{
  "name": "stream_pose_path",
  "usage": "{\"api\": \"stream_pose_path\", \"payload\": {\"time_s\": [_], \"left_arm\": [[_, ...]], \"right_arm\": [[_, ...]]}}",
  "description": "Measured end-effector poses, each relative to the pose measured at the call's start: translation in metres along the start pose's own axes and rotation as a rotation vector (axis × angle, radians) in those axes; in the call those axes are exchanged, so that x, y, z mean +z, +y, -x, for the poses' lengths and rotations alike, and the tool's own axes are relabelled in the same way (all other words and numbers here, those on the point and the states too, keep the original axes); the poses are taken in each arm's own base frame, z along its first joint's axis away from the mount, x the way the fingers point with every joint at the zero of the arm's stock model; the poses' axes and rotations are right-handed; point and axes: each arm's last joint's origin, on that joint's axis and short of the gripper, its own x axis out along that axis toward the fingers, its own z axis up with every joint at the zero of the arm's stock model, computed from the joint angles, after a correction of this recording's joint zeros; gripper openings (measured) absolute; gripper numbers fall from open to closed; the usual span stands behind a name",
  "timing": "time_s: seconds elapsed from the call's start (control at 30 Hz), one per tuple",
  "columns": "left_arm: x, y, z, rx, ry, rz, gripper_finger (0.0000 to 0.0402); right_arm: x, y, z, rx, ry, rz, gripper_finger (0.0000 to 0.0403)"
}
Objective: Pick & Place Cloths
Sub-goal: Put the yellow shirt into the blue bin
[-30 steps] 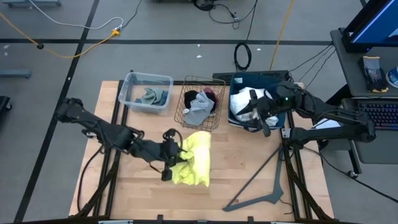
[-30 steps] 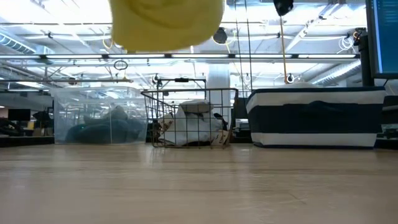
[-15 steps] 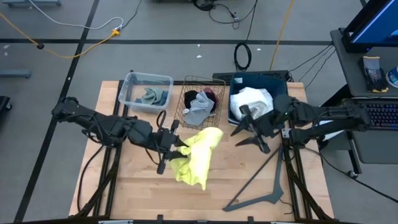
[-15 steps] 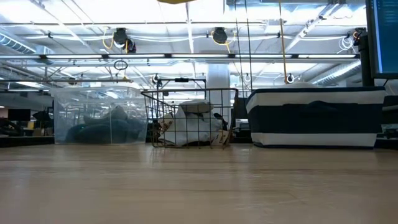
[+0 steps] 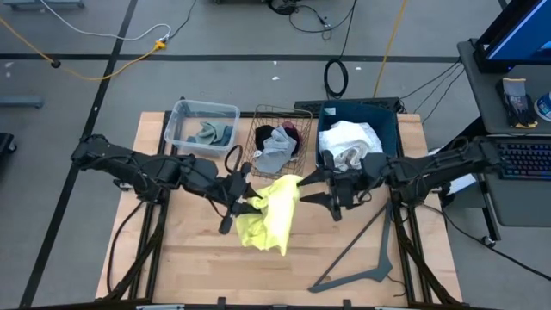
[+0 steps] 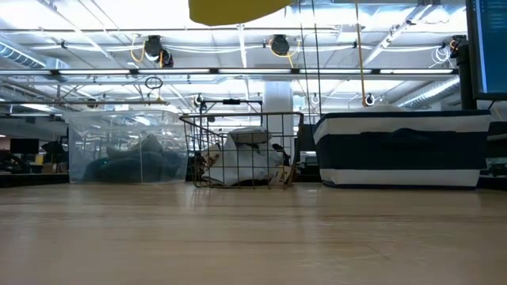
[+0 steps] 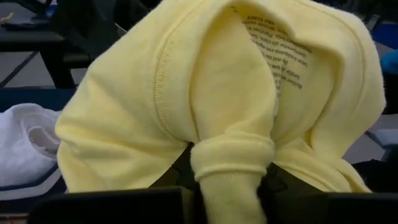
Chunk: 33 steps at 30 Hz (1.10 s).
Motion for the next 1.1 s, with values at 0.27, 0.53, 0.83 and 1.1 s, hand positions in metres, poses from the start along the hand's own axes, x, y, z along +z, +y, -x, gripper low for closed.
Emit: {"api": "stream_pose_path", "payload": {"time_s": [0.27, 0.53, 0.83, 1.1], "left_arm": [[-0.006, 0.0, 0.0, 0.004, 0.066, 0.029, 0.006], [-0.006, 0.0, 0.0, 0.004, 0.062, 0.034, 0.006], [-0.02, -0.001, -0.024, -0.041, 0.12, 0.062, 0.006], [-0.025, 0.0, -0.032, -0.051, 0.145, 0.059, 0.006]], "right_arm": [[0.007, 0.009, -0.001, -0.115, 0.096, 0.062, 0.0268], [0.008, 0.017, -0.013, -0.113, 0.061, 0.048, 0.0325], [-0.001, 0.024, -0.039, -0.234, 0.056, 0.082, 0.035], [-0.011, 0.033, -0.04, -0.153, 0.142, -0.005, 0.0322]]}}
